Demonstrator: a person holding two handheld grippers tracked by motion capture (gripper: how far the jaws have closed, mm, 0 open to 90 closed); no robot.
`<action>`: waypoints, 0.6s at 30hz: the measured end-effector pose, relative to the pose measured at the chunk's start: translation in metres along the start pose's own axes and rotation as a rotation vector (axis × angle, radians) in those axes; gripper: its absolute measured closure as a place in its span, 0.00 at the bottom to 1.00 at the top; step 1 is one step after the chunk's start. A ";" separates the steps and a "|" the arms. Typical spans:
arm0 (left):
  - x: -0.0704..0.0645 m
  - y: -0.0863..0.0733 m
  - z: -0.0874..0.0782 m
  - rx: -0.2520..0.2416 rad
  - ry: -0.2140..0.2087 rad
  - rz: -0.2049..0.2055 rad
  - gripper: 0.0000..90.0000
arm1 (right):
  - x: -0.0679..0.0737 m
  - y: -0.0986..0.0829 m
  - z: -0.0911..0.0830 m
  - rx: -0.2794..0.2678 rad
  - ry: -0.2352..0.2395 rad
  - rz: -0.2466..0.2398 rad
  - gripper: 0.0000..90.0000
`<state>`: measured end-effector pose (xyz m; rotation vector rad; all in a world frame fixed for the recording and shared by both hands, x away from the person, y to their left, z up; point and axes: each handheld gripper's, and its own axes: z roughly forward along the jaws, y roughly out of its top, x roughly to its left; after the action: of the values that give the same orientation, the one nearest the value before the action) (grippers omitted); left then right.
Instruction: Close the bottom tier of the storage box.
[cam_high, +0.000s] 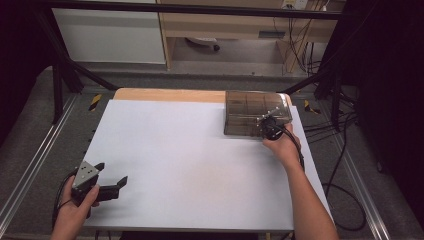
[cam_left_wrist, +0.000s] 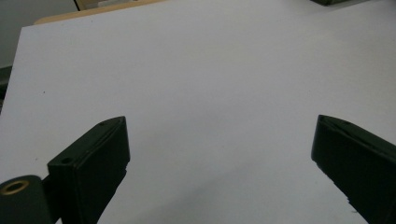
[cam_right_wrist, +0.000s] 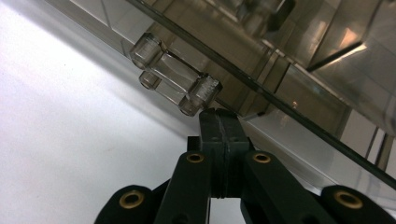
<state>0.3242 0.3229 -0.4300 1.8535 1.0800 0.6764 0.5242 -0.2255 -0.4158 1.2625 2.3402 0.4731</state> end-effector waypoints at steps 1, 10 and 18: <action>0.000 0.000 0.000 -0.001 0.000 0.000 0.05 | -0.001 0.001 0.000 0.000 0.001 0.001 1.00; 0.000 0.000 0.001 -0.001 -0.002 -0.003 0.05 | -0.003 0.005 0.001 0.002 0.007 0.011 1.00; 0.000 0.000 0.001 -0.001 -0.002 -0.003 0.05 | -0.005 0.005 0.005 0.001 0.015 0.036 1.00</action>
<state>0.3248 0.3225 -0.4305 1.8515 1.0807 0.6726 0.5327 -0.2264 -0.4161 1.3077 2.3342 0.4951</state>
